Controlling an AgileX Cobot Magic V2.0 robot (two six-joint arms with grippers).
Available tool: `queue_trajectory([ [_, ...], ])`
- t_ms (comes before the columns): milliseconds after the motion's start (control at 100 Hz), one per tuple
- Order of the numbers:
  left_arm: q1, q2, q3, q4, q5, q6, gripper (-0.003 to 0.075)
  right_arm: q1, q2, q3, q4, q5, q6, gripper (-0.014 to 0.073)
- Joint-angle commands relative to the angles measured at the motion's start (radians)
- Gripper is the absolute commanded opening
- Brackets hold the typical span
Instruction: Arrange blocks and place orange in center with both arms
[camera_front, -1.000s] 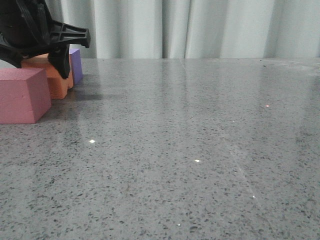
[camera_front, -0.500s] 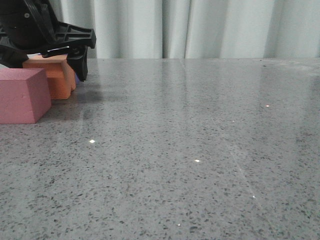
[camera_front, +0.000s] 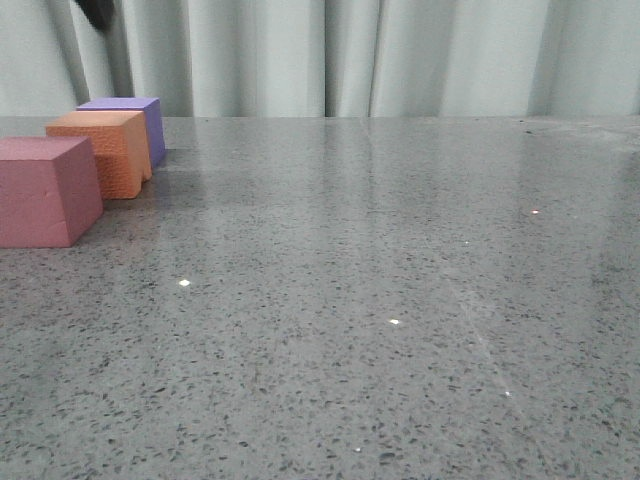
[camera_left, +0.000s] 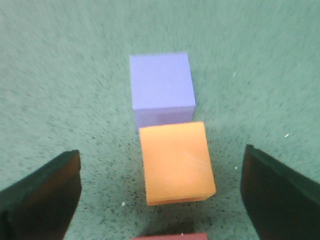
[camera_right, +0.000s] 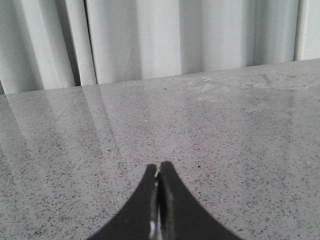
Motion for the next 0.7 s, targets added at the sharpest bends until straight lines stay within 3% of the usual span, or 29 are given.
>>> queue_trajectory([
  [0,0.006,-0.124,-0.035,0.032,-0.004,0.003,0.0542,0.000,-0.019,-0.013,0.002,-0.084,-0.001,-0.0067],
  [160,0.006,-0.284,0.029,0.095,0.011,0.003,0.0356,0.000,-0.019,-0.013,0.002,-0.084,-0.001,-0.0067],
  [380,0.006,-0.530,0.215,0.130,0.007,0.003,-0.0020,0.000,-0.019,-0.013,0.002,-0.084,-0.001,-0.0067],
  [690,0.006,-0.804,0.462,0.117,0.008,0.003,-0.0019,0.000,-0.019,-0.013,0.002,-0.084,-0.001,-0.0067],
])
